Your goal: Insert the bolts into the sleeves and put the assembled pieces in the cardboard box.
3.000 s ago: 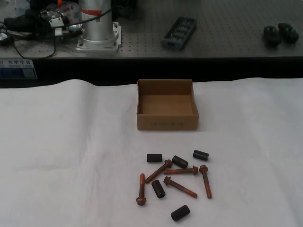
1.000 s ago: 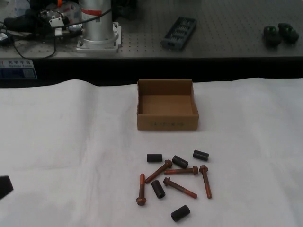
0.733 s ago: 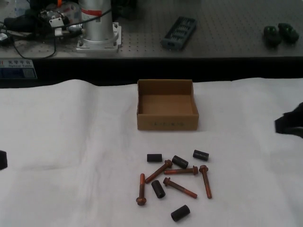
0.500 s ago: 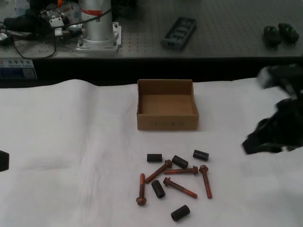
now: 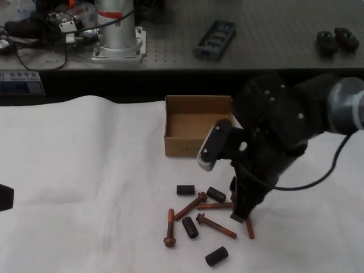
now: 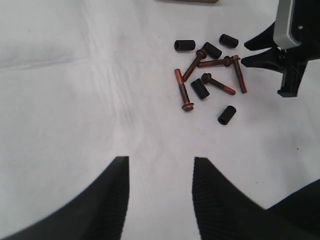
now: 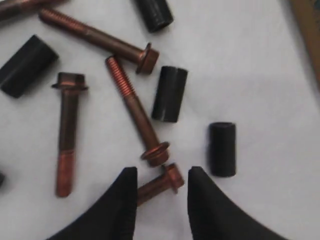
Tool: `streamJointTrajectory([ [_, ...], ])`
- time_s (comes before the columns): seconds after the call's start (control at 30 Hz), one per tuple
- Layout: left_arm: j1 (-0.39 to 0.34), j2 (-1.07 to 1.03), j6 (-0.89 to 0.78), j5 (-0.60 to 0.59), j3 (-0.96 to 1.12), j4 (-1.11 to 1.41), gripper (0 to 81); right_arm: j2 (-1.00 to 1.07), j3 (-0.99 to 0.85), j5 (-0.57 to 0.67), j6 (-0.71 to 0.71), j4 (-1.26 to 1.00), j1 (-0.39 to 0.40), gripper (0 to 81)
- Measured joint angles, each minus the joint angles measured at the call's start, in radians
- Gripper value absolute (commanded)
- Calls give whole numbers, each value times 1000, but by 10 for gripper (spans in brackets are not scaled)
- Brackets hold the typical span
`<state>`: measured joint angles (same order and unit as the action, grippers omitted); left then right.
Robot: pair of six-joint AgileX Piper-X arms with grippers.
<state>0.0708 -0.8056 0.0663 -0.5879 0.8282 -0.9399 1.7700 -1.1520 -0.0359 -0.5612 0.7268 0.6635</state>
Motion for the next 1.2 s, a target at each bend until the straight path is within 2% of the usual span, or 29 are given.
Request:
streamJointTrajectory([
  [0.2, 0, 0, 1, 0, 0, 0, 307, 19, -41, -43, -140, -97, 0, 267],
  [0.37, 0, 0, 4, 0, 0, 0, 307, 19, -41, -48, -229, -121, 0, 367],
  [0.67, 0, 0, 4, 0, 0, 0, 307, 92, -41, -69, -311, -164, -16, 367],
  [1.03, 0, 0, 4, 0, 0, 0, 307, 141, -41, -74, -341, -182, -51, 366],
  [1.2, 0, 0, 4, 0, 0, 0, 307, 159, -45, -74, -344, -190, -60, 326],
])
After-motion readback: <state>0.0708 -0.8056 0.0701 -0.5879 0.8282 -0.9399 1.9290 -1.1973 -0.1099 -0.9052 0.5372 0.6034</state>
